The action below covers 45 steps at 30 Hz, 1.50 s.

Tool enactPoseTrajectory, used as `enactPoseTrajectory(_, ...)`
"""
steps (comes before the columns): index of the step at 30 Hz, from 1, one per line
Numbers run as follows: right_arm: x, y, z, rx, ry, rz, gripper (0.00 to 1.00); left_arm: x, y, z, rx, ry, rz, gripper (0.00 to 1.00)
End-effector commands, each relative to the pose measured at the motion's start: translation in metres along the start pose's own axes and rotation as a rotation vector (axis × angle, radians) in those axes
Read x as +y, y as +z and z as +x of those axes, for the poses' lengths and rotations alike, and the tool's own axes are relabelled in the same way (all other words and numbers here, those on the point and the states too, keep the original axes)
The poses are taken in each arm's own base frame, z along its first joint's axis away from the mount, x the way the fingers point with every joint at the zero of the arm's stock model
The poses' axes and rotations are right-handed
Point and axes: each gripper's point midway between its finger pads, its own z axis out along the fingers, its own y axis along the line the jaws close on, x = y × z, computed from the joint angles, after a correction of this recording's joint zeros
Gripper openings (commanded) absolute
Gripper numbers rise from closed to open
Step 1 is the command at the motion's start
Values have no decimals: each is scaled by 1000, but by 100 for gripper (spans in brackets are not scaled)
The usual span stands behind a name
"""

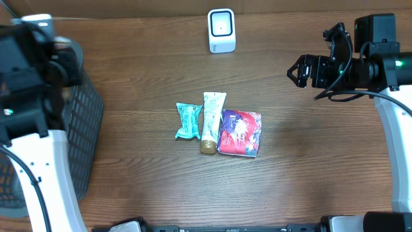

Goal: Scan the item barcode
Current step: 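Carry the carton out and set it left of the wipes packet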

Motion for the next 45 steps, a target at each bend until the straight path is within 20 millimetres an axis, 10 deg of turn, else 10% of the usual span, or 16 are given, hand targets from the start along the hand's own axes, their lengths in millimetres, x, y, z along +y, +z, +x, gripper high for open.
enactPoseTrajectory(1, -3, 0, -1, -4, 9, 5, 100, -60, -10, 7, 43, -112, 197, 4)
enactPoseTrajectory(10, -3, 0, -1, -4, 9, 6, 100, -156, 36, 103, 391, -38, 260, 4)
enactPoseTrajectory(28, -3, 0, -1, -4, 9, 6, 100, -191, 160, 248, 793, -88, 36, 4)
enactPoseTrajectory(35, -3, 0, -1, -4, 8, 6, 100, -201, 170, 266, 848, -91, 67, 7)
enactPoseTrajectory(45, -3, 0, -1, -4, 8, 6, 100, -208, 150, 223, 825, 13, 160, 60)
